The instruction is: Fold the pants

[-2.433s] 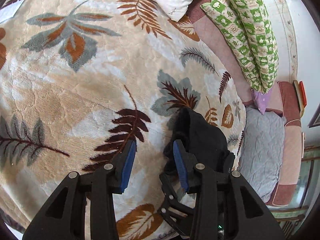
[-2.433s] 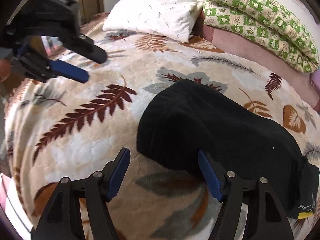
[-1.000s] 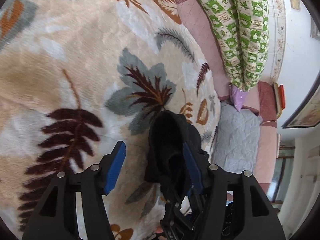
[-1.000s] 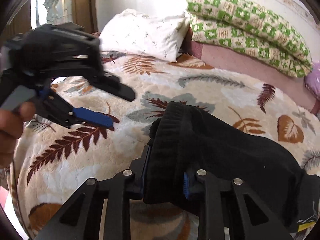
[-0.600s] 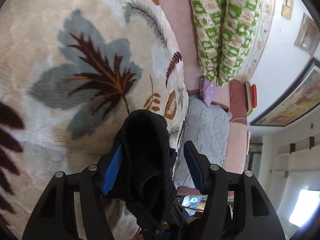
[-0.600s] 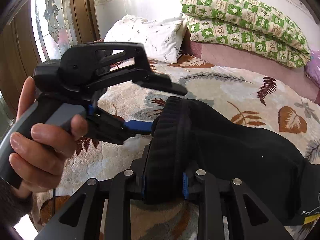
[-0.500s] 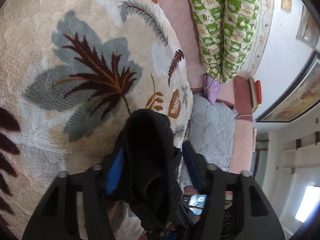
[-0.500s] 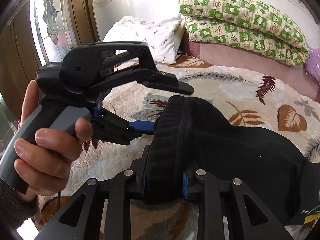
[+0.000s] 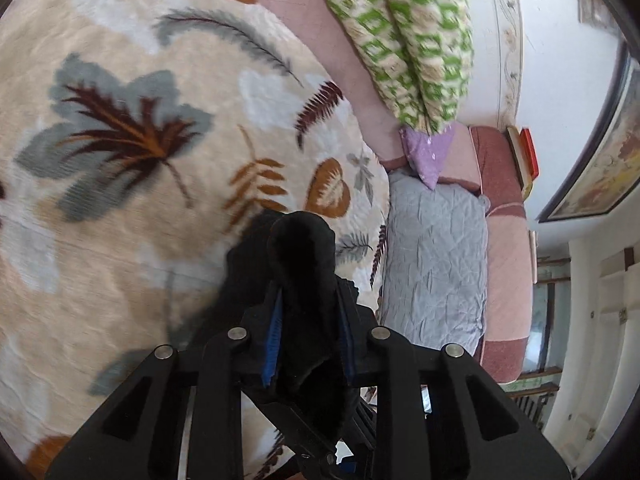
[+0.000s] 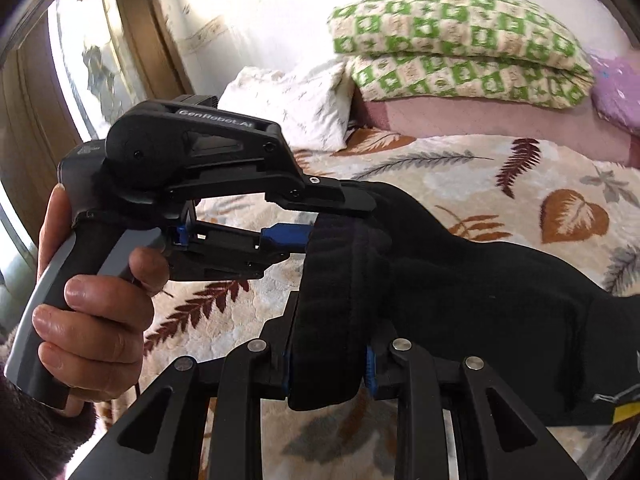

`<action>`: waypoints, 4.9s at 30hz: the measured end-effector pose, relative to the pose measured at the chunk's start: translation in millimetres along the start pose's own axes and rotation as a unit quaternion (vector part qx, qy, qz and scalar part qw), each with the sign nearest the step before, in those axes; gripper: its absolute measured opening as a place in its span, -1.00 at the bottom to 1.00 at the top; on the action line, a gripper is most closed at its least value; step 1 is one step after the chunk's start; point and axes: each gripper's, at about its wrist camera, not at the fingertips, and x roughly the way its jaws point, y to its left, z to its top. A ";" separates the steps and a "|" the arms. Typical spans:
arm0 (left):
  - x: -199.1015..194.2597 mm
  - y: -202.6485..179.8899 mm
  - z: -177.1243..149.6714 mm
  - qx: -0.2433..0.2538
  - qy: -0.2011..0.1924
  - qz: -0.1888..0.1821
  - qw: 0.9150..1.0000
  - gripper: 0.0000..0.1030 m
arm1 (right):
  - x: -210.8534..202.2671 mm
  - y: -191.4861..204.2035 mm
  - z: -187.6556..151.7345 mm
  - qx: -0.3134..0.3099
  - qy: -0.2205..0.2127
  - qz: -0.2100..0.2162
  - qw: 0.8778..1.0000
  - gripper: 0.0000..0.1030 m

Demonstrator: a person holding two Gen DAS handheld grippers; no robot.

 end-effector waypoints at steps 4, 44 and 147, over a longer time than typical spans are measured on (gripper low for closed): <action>40.8 -41.2 -12.7 0.021 0.015 0.016 1.000 -0.57 | -38.5 -45.0 -2.2 0.064 -0.019 0.016 0.998 -0.51; 119.2 -106.8 -67.3 0.075 0.064 0.114 0.988 0.12 | -159.2 -284.7 -49.3 0.284 -0.080 0.076 0.952 0.17; 144.1 -47.2 -30.8 0.109 0.142 0.151 0.972 -0.04 | -82.1 -339.4 -53.1 0.298 0.115 0.037 0.947 0.46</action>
